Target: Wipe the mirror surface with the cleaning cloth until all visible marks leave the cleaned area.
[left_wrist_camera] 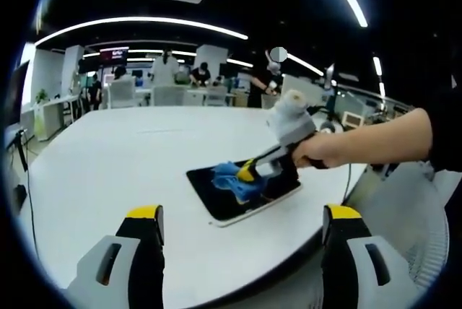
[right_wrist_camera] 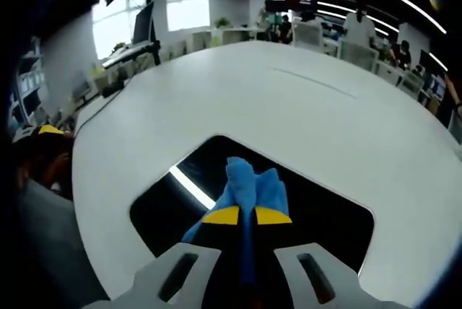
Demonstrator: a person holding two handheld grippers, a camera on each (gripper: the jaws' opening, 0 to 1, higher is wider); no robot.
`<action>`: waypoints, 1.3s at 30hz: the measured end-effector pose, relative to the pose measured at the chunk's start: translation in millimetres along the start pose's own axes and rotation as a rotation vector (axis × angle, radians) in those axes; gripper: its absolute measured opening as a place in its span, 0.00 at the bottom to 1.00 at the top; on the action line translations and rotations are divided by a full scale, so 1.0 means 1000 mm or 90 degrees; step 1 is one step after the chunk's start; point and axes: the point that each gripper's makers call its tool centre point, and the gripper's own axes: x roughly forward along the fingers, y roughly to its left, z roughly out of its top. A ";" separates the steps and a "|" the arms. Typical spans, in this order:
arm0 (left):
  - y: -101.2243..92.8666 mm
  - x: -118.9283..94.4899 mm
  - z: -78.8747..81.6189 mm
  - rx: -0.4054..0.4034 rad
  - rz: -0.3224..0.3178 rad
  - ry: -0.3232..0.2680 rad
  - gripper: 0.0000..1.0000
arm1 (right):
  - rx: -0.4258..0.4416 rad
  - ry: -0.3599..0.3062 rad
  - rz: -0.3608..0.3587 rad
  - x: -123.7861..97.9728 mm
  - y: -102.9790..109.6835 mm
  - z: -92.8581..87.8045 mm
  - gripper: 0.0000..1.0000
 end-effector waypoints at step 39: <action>0.002 0.000 0.002 0.004 0.005 -0.009 0.98 | 0.069 0.022 -0.093 -0.048 -0.081 -0.048 0.00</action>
